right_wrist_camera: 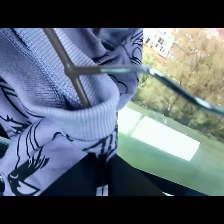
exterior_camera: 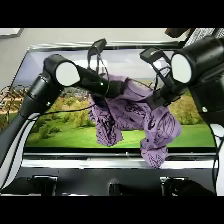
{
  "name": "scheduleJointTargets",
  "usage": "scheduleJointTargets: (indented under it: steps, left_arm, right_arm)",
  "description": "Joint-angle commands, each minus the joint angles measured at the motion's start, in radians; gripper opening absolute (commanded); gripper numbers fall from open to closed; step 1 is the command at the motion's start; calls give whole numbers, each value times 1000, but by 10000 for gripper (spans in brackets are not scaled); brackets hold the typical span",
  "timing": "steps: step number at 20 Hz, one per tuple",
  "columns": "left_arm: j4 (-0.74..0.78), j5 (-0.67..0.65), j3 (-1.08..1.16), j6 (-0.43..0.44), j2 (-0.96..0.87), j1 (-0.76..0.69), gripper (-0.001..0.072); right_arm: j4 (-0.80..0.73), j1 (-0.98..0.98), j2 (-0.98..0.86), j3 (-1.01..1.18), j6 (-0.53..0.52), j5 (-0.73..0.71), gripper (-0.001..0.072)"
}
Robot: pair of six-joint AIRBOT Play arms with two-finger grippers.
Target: Fold the clothes and pants, and hang the long-sleeved shirts on hangers.
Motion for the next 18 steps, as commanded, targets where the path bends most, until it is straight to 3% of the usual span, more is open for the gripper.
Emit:
scheduleJointTargets:
  steps: [1,3,4,5,6,7,13,18]
  left_arm:
    - [1,86,-2,13,-6,-27,39]
    - [2,103,-1,13,-2,-3,153]
    - [2,101,-1,14,3,18,169]
    - [2,101,-1,33,11,42,243]
    - [2,101,-1,60,23,72,534]
    - [2,103,-1,67,36,103,720]
    - [-3,83,0,345,139,388,720]
    - [-155,-11,-57,824,127,556,720]
  right_arm:
    - [0,0,19,1,-21,-25,39]
    - [1,0,19,1,-45,-44,39]
    - [2,0,19,1,-55,-51,39]
    - [5,0,19,1,-69,-60,39]
    - [8,0,19,1,-83,-69,39]
    - [16,0,19,1,-98,-81,39]
    - [110,0,16,1,-195,-154,39]
    - [171,0,-11,1,-261,-191,39]
